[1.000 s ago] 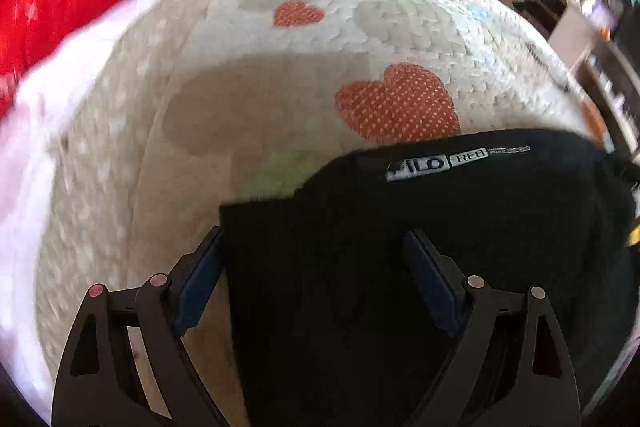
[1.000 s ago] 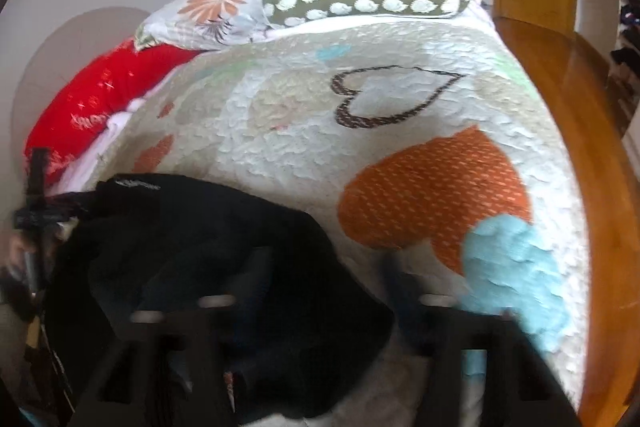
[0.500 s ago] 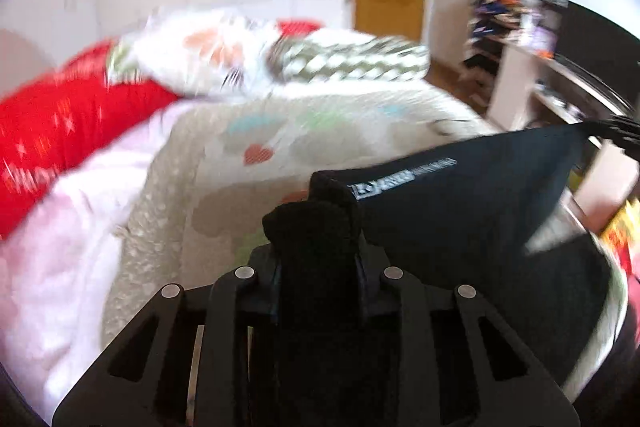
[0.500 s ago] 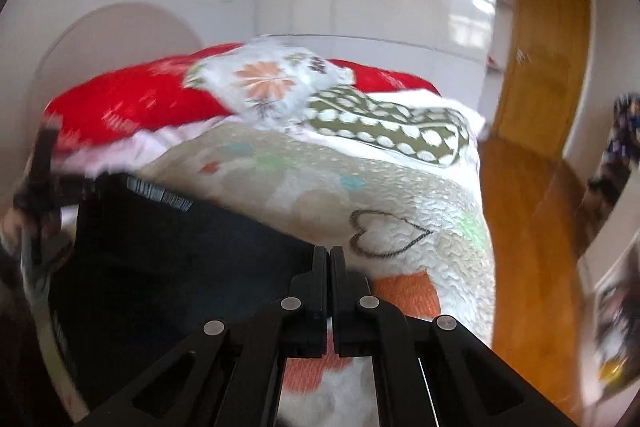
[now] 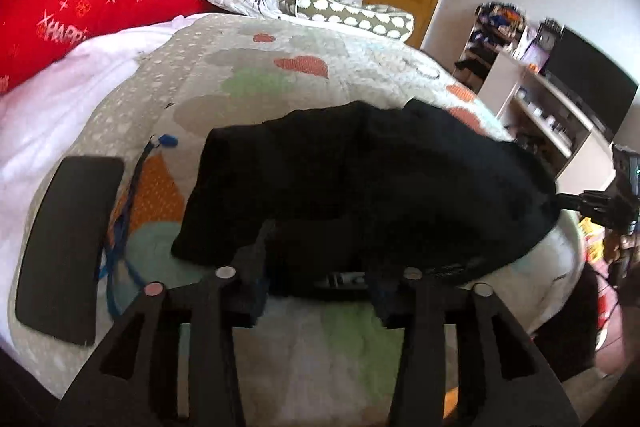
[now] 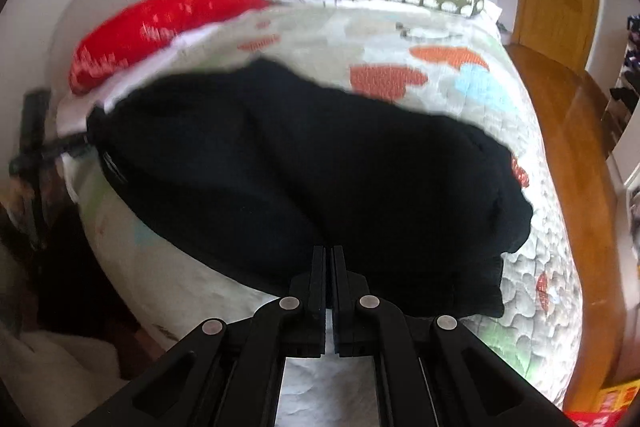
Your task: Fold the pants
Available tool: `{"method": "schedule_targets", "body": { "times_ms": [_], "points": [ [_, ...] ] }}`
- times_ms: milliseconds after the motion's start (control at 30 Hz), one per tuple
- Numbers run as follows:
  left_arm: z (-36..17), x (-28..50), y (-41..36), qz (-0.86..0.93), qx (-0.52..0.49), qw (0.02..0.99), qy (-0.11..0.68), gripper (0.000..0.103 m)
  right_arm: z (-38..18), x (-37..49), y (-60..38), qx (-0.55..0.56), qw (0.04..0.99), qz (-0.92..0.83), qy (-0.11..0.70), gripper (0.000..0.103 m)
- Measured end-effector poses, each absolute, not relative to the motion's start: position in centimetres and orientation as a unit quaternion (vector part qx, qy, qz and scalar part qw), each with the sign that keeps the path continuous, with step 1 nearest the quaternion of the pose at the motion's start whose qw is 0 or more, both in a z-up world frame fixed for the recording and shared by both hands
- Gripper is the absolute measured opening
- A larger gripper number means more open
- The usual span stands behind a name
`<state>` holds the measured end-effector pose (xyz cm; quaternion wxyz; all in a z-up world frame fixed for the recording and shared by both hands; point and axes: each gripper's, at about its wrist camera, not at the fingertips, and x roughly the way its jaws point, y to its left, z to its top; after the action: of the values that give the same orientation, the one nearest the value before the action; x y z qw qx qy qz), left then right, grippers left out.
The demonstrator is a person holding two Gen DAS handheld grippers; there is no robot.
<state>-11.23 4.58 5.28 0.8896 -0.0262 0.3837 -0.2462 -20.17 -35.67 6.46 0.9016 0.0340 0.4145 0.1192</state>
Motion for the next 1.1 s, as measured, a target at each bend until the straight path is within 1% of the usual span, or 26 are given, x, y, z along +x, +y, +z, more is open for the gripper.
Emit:
{"method": "schedule_targets", "body": {
  "times_ms": [33,67,100,133,233,333,433,467,533,667,833,867,900,933,967,1000,1100],
  "points": [
    [5.5,-11.5,4.8,-0.245,-0.030,0.891,0.382,0.051,7.2,-20.4,-35.2,0.032,0.905,0.131,0.404,0.015],
    [5.7,-11.9,5.4,-0.241,-0.034,0.892,0.381,0.060,7.7,-20.5,-34.9,0.027,0.906,0.139,0.399,0.035],
    [5.9,-11.9,5.6,-0.238,-0.039,0.893,0.381,0.063,8.2,-20.5,-34.3,0.021,0.908,0.147,0.392,0.052],
    [6.2,-12.0,6.0,-0.237,-0.046,0.893,0.380,0.064,8.5,-20.5,-33.4,0.017,0.909,0.158,0.385,0.054],
    [6.5,-12.0,7.0,-0.238,-0.059,0.892,0.381,0.064,8.5,-19.5,-29.7,-0.002,0.902,0.206,0.380,0.053],
    [7.3,-12.2,8.7,-0.265,-0.109,0.885,0.367,0.064,8.2,-17.3,-26.1,-0.051,0.901,0.213,0.374,0.053],
    [7.9,-12.0,10.6,-0.273,-0.162,0.881,0.350,0.079,8.9,-13.4,-25.1,-0.036,0.907,0.208,0.363,0.053],
    [8.1,-11.7,10.9,-0.268,-0.167,0.883,0.347,0.080,9.0,-11.6,-25.0,-0.029,0.911,0.204,0.358,0.054],
    [8.3,-10.4,10.7,-0.244,-0.158,0.889,0.354,0.080,8.7,-7.7,-24.9,-0.029,0.912,0.177,0.369,0.054],
    [7.3,-7.0,8.7,-0.227,-0.107,0.881,0.402,0.080,6.8,-1.3,-24.8,-0.022,0.899,0.154,0.409,0.055],
    [5.1,-3.4,5.3,-0.223,-0.051,0.858,0.460,0.080,4.3,1.9,-25.3,-0.002,0.880,0.159,0.447,0.056],
    [4.7,-3.2,5.0,-0.228,-0.048,0.854,0.465,0.080,4.0,1.8,-25.6,0.013,0.880,0.166,0.445,0.052],
    [4.3,-2.8,4.3,-0.233,-0.040,0.848,0.474,0.079,3.9,1.7,-25.7,0.021,0.881,0.170,0.441,0.045],
    [4.1,-2.7,3.9,-0.234,-0.031,0.847,0.477,0.062,4.0,1.4,-25.8,0.025,0.884,0.169,0.436,0.023],
    [4.0,-2.6,3.2,-0.237,-0.010,0.845,0.479,0.036,4.2,1.1,-25.8,0.023,0.889,0.159,0.428,0.006],
    [3.9,-2.5,2.9,-0.238,0.000,0.844,0.481,0.037,4.5,0.9,-25.8,0.022,0.894,0.155,0.419,0.004],
    [5.1,-2.0,2.8,-0.255,0.013,0.848,0.464,0.033,6.0,0.6,-25.8,0.016,0.901,0.159,0.404,0.002]
  ]
}}
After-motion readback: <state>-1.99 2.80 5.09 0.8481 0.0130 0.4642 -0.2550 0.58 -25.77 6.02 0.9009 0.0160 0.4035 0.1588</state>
